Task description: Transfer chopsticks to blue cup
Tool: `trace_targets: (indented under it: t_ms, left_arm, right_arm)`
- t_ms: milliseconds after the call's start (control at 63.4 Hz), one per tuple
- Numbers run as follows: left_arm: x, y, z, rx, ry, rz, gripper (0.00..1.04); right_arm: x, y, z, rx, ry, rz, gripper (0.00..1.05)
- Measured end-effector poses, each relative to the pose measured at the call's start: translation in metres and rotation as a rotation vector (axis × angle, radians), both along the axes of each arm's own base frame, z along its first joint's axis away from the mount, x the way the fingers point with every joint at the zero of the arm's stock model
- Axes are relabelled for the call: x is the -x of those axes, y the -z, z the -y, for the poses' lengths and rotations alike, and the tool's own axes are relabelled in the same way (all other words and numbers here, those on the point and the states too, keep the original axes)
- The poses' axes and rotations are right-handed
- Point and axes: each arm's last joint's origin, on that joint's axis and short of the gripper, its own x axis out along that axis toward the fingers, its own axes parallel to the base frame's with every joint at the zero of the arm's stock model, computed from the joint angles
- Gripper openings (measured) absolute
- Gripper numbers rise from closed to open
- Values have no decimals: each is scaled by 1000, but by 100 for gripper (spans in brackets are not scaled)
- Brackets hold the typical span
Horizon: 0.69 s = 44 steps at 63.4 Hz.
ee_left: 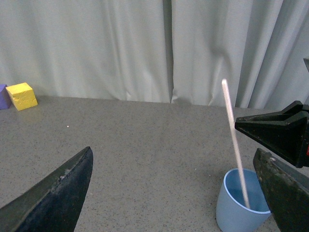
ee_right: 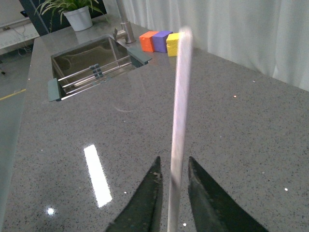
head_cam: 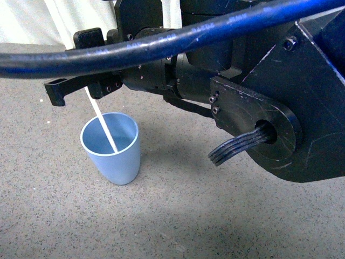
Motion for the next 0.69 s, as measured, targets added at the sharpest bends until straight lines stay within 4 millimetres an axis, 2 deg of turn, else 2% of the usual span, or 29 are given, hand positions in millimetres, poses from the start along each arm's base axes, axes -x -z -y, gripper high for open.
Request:
trace_targets:
  t_ms: [237, 300, 394, 426, 505, 600, 694]
  left_arm:
    - [0, 0, 0, 0, 0, 0, 98]
    - [0, 0, 0, 0, 0, 0, 98]
    - [0, 0, 0, 0, 0, 0, 98]
    - [0, 0, 0, 0, 0, 0, 98]
    - [0, 0, 0, 0, 0, 0, 98]
    - [0, 0, 0, 0, 0, 0, 98]
    - [0, 0, 0, 0, 0, 0, 98]
  right_arm:
    - [3, 3, 5, 14, -18, -14, 63]
    - [5, 0, 8, 9, -2, -2, 79]
    - [8, -8, 15, -7, 47, 14, 95]
    - [9, -12, 18, -11, 78, 16, 97]
    - [9, -20, 30, -28, 169, 11, 94]
    - [10, -29, 53, -69, 298, -49, 95]
    - [12, -29, 79, -10, 505, -100, 95]
